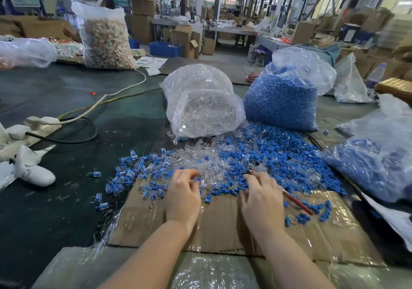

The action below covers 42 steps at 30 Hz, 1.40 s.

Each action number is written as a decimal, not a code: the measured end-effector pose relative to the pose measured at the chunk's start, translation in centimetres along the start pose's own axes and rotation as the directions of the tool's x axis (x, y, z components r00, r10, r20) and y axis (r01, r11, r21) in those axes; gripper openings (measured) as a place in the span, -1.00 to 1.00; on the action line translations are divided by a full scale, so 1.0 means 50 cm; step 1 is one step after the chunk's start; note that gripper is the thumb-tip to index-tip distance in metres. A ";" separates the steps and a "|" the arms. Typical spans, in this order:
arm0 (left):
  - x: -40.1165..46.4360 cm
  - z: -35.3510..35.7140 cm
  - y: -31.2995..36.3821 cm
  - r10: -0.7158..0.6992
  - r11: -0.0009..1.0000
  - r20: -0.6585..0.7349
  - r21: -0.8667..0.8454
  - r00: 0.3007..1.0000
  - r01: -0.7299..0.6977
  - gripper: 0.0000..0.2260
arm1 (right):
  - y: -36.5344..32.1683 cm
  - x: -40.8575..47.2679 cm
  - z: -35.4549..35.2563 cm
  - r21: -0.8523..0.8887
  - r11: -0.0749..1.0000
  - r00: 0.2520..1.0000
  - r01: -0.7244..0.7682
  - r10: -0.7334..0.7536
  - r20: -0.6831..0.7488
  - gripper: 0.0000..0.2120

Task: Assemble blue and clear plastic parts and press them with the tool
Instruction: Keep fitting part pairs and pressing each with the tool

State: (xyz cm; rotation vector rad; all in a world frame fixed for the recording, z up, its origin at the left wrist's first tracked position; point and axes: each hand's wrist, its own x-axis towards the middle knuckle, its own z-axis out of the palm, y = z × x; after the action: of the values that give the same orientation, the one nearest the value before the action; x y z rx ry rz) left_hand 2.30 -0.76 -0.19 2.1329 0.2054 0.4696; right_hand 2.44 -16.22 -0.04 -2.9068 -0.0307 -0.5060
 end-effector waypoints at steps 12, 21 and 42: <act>-0.013 0.054 -0.020 0.146 0.973 0.164 0.156 0.976 -0.172 -0.68 | -0.035 0.006 0.055 0.089 0.994 0.997 0.060 -0.063 0.038 -0.79; -0.018 0.053 -0.019 0.124 0.987 0.094 0.091 0.988 -0.133 -0.88 | -0.037 -0.005 0.057 0.221 0.975 0.998 0.034 -0.021 -0.063 -0.93; -0.034 0.035 -0.016 0.166 0.986 0.044 0.027 0.985 -0.167 -0.91 | -0.031 -0.021 0.044 0.421 0.905 0.985 0.067 0.008 -0.174 -0.97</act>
State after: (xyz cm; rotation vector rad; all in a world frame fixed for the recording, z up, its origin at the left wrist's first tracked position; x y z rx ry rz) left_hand 1.47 -2.19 -2.18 2.1981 0.0105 0.5211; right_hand 2.11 -14.27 -2.13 -2.4298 -0.1424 -0.6616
